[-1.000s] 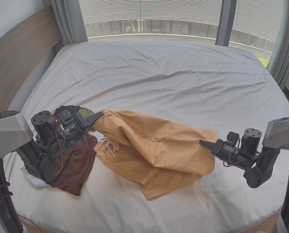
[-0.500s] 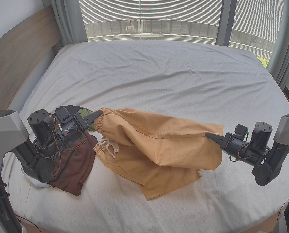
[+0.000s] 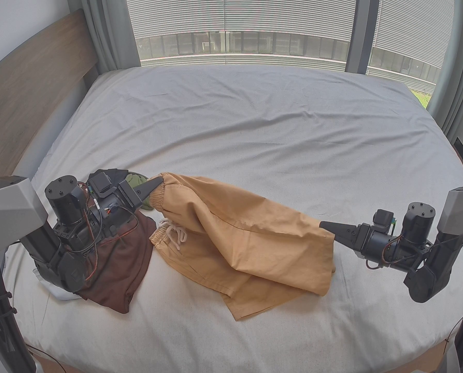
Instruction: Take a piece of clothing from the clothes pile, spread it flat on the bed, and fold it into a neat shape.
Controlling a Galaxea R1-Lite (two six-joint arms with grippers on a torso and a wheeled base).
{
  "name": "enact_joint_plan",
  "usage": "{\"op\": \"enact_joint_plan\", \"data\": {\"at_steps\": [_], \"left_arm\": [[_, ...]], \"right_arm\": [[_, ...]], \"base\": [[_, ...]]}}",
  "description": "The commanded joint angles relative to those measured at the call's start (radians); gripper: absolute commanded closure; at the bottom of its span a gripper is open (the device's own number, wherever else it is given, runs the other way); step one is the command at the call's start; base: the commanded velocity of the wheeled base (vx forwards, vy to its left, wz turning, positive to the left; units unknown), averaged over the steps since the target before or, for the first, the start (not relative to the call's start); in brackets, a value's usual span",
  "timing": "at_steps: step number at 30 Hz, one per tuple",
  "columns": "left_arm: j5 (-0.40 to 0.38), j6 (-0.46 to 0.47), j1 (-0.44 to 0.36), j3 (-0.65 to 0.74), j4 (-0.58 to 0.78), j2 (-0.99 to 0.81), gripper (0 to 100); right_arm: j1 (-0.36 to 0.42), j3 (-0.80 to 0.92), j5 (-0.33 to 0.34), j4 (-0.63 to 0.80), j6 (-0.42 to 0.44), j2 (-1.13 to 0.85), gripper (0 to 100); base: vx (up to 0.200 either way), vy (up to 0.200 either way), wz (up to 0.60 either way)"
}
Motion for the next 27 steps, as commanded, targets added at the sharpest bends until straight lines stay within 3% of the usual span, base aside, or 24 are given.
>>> {"op": "enact_joint_plan", "data": {"at_steps": [1,9,14,27], "left_arm": [[0.0,-0.003,-0.002,0.0,-0.001,0.004,100],[0.0,-0.003,-0.002,0.0,-0.001,0.003,100],[0.0,-0.005,-0.003,0.0,-0.001,0.004,100],[-0.002,-0.005,-0.007,0.001,-0.001,0.004,100]], "right_arm": [[0.04,-0.026,-0.003,-0.004,-0.003,0.147,0],[0.041,-0.062,-0.008,-0.005,-0.011,0.236,0],[0.028,-0.092,-0.013,-0.004,-0.126,0.301,0],[0.037,-0.142,-0.014,-0.007,-0.137,0.319,0]], "base": [[0.0,0.0,0.0],[0.0,0.0,0.0],[0.0,0.0,0.0],[0.0,0.0,0.0]]}}
